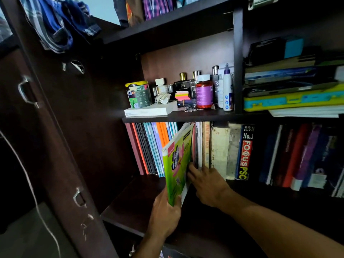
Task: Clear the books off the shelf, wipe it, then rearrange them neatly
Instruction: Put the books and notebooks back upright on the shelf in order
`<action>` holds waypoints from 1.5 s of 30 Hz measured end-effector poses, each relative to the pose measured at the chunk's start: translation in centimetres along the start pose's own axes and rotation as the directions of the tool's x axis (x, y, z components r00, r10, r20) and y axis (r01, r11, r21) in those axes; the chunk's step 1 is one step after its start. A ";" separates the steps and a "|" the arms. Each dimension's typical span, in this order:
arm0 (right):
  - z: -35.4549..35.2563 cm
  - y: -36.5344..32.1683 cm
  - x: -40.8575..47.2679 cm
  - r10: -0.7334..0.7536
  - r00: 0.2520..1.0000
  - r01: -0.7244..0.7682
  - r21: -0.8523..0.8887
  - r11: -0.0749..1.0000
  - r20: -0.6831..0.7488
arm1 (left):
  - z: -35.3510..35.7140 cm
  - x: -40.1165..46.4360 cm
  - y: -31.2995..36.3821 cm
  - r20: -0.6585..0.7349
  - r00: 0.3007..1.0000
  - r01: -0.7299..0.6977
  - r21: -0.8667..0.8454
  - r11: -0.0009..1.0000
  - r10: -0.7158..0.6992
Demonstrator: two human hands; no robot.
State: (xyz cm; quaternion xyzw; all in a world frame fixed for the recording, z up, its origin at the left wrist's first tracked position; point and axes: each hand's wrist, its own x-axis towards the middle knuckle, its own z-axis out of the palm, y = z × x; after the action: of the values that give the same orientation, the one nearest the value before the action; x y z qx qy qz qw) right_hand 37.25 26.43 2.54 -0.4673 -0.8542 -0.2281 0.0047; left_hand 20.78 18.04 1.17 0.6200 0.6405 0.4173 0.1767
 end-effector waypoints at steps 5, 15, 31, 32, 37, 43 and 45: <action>0.1 0.1 0.0 -0.053 0.999 0.053 0.010 0.999 0.006 | -0.1 0.2 -0.4 -0.024 1.000 -0.009 -0.012 1.000 0.008; 1.1 0.1 1.2 0.076 0.997 -0.077 0.022 0.997 0.033 | 0.0 0.5 -0.2 -0.045 0.999 -0.032 -0.060 0.998 0.030; 0.7 -1.3 4.5 0.181 0.956 -0.174 -0.051 0.983 0.232 | 0.2 1.1 -0.9 -0.024 1.000 -0.001 -0.101 0.995 -0.001; 1.1 -1.3 4.6 0.166 0.962 -0.160 -0.045 0.986 0.218 | 0.2 1.1 -1.0 -0.017 1.000 -0.001 -0.117 0.993 -0.001; 4.0 -0.5 1.7 0.155 0.986 -0.144 0.149 0.978 -0.062 | 0.2 0.9 -1.1 0.063 0.997 0.054 -0.125 0.991 -0.046; 4.4 0.0 0.5 0.176 0.947 -0.100 0.275 0.956 -0.270 | 0.7 0.7 -0.8 0.073 0.990 0.135 -0.247 0.960 -0.121; 3.8 0.1 0.4 0.210 0.928 -0.098 0.341 0.935 -0.307 | 1.1 1.4 -1.6 0.038 0.974 0.224 -0.348 0.910 -0.225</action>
State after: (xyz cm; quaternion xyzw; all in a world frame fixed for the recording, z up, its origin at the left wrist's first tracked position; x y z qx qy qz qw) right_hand 37.92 28.26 -0.71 -0.4804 -0.8263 -0.1623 0.2451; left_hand 20.34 19.87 -0.25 0.5002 0.6233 0.5025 0.3300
